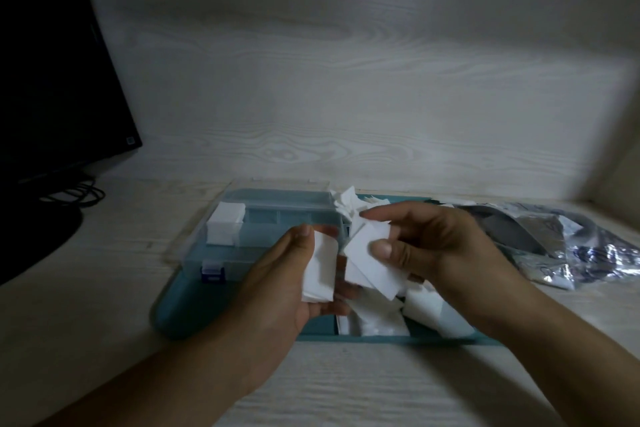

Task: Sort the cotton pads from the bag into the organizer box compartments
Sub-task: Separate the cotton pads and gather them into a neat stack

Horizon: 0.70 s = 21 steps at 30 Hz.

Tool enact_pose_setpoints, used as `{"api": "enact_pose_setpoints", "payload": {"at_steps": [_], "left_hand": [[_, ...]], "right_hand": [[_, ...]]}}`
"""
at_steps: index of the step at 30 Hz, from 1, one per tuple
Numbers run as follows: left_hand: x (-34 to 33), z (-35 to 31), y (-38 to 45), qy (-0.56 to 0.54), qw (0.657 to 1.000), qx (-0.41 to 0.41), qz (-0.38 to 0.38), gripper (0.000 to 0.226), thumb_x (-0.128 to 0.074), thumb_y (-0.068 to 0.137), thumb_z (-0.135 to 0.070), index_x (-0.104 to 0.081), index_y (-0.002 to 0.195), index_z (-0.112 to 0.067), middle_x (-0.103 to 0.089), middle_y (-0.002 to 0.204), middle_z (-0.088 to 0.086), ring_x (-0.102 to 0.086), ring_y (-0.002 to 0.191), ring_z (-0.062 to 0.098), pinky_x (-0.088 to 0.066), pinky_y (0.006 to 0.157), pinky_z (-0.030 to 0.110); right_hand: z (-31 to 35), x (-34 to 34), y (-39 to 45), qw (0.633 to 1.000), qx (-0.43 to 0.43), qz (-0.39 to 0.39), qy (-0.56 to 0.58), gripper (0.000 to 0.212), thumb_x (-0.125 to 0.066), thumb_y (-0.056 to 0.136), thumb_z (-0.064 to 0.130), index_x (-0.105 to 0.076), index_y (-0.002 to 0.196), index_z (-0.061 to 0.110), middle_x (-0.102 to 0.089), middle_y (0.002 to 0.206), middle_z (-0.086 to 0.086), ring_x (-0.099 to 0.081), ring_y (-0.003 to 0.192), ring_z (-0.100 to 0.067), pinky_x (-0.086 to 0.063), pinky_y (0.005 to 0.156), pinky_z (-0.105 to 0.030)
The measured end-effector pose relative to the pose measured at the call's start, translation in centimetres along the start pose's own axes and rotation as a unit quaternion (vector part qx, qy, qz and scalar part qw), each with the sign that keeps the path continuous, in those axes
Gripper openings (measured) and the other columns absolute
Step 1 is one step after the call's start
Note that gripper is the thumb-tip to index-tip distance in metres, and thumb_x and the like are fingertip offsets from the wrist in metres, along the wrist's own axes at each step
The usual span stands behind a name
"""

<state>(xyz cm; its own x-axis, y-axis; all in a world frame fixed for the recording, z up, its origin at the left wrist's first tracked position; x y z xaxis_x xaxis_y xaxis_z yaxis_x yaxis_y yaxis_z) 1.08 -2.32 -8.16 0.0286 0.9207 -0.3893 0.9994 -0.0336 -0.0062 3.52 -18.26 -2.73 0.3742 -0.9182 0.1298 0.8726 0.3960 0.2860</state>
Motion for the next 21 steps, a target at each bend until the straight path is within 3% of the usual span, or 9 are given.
{"api": "enact_pose_setpoints", "payload": {"at_steps": [2, 4, 6, 8, 10, 15, 21], "left_hand": [[-0.2, 0.2, -0.2, 0.004, 1.0, 0.014, 0.009, 0.045, -0.034, 0.102, -0.039, -0.063, 0.124, -0.014, -0.071, 0.113, 0.017, -0.069, 0.102, 0.035, -0.057, 0.079, 0.047], [-0.2, 0.5, -0.2, -0.019, 0.999, 0.041, -0.001, 0.043, -0.037, 0.101, -0.038, -0.064, 0.125, -0.015, -0.071, 0.117, 0.016, -0.068, 0.106, 0.036, -0.058, 0.082, 0.048], [-0.1, 0.8, 0.0, -0.051, 0.997, 0.059, -0.025, 0.041, -0.045, 0.095, -0.036, -0.064, 0.125, -0.015, -0.07, 0.119, 0.016, -0.068, 0.106, 0.036, -0.058, 0.084, 0.051], [-0.2, 0.9, 0.1, -0.078, 0.994, 0.063, -0.031, 0.049, -0.052, 0.084, -0.037, -0.064, 0.124, -0.014, -0.069, 0.121, 0.017, -0.067, 0.108, 0.036, -0.055, 0.089, 0.055], [-0.4, 0.7, 0.1, -0.092, 0.994, 0.056, -0.033, 0.054, -0.053, 0.078, -0.037, -0.064, 0.125, -0.013, -0.068, 0.121, 0.018, -0.066, 0.109, 0.037, -0.056, 0.087, 0.053], [-0.8, 0.2, -0.1, -0.051, 0.997, 0.049, -0.033, 0.028, -0.045, 0.097, -0.025, -0.071, 0.105, -0.017, -0.068, 0.113, 0.015, -0.066, 0.095, 0.03, -0.06, 0.062, 0.035], [-0.5, -0.3, -0.2, -0.068, 0.995, 0.018, -0.066, 0.028, -0.046, 0.098, -0.021, -0.073, 0.103, -0.016, -0.068, 0.115, 0.017, -0.066, 0.102, 0.032, -0.057, 0.069, 0.035]], "right_hand": [[-0.4, -1.5, -0.3, 0.999, 0.009, 0.026, -0.026, 0.029, -0.07, 0.074, 0.006, -0.073, 0.102, 0.01, -0.074, 0.078, 0.0, -0.068, 0.069, -0.007, -0.051, 0.062, -0.015], [-1.3, -2.3, -0.6, 0.994, 0.029, 0.022, -0.1, 0.032, -0.073, 0.079, 0.009, -0.074, 0.109, 0.021, -0.074, 0.088, 0.008, -0.069, 0.078, -0.007, -0.054, 0.072, -0.019], [-1.6, -2.3, -0.9, 0.967, 0.066, -0.017, -0.245, 0.041, -0.075, 0.082, 0.018, -0.068, 0.118, 0.035, -0.068, 0.09, 0.019, -0.064, 0.072, -0.005, -0.05, 0.072, -0.015], [-1.1, -2.2, -1.1, 0.936, 0.117, -0.061, -0.326, 0.047, -0.077, 0.081, 0.023, -0.061, 0.122, 0.04, -0.062, 0.098, 0.02, -0.061, 0.07, -0.007, -0.046, 0.069, -0.009], [-0.8, -2.0, -1.2, 0.936, 0.127, -0.086, -0.317, 0.046, -0.078, 0.08, 0.022, -0.063, 0.119, 0.04, -0.062, 0.098, 0.019, -0.062, 0.071, -0.007, -0.046, 0.068, -0.009], [-1.5, -1.3, -0.6, 0.966, 0.038, -0.092, -0.239, 0.037, -0.075, 0.083, 0.013, -0.066, 0.111, 0.036, -0.07, 0.079, 0.016, -0.067, 0.073, -0.003, -0.051, 0.071, -0.015], [-1.9, -1.1, -0.5, 0.988, -0.001, -0.15, -0.044, 0.028, -0.071, 0.083, -0.004, -0.075, 0.09, 0.023, -0.067, 0.064, 0.008, -0.066, 0.061, -0.005, -0.051, 0.061, -0.014]]}}
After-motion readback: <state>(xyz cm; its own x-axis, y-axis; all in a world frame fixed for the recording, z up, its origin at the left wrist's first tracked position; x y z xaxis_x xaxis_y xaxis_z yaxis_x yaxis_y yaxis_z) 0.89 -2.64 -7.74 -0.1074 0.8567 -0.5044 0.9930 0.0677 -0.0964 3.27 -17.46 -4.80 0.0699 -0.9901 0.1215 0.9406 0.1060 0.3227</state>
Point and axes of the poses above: each hand's wrist, its own y-axis towards the middle knuckle, its own x-axis out of the back of the hand, z = x × y, the point moved 5 cm from there along y, towards the middle knuckle
